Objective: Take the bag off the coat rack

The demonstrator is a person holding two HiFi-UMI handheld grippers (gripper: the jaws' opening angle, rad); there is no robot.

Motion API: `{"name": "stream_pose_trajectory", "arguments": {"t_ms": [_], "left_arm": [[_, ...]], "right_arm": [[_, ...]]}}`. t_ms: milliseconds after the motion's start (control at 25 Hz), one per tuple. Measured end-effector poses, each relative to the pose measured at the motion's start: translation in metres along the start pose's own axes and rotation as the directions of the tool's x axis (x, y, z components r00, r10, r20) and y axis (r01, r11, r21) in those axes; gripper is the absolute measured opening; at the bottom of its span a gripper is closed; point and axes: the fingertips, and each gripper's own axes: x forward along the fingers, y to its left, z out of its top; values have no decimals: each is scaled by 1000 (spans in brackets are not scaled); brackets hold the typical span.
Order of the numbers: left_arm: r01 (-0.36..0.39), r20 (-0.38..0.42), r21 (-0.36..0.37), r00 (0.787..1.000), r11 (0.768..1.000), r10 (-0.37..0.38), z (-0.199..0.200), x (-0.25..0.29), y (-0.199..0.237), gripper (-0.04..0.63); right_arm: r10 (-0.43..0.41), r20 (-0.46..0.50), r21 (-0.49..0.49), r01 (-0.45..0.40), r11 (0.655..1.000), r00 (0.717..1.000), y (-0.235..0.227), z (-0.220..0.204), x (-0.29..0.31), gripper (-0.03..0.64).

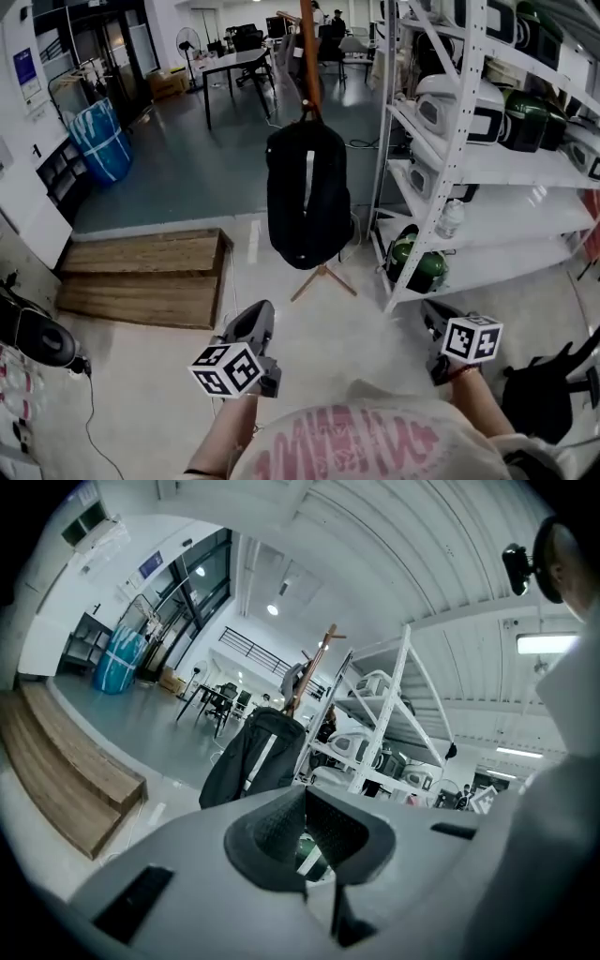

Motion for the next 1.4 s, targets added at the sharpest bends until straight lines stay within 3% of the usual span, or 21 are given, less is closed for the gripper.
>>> {"name": "stream_pose_trajectory", "arguments": {"t_ms": [120, 280, 440, 680, 1040, 1400], "left_arm": [[-17, -1, -13, 1000, 1000, 17, -9, -3, 7, 3], [-62, -7, -103, 998, 993, 62, -23, -6, 28, 3], [-103, -9, -167, 995, 981, 103, -24, 0, 49, 3], [-206, 43, -178, 975, 962, 217, -4, 27, 91, 3], [-169, -48, -217, 986, 961, 162, 16, 131, 131, 3], [-201, -16, -237, 979, 950, 203, 52, 200, 169, 3]], "right_arm": [[44, 24, -45, -43, 998, 999, 14, 17, 20, 5], [105, 61, -74, -100, 992, 993, 29, 34, 49, 5], [172, 32, -52, -170, 984, 985, 40, 33, 92, 5], [223, -6, 12, -223, 975, 975, 39, 50, 169, 5], [259, 12, 61, -259, 964, 966, 16, 114, 271, 5], [285, 40, 42, -287, 957, 958, -2, 184, 339, 5]]}}
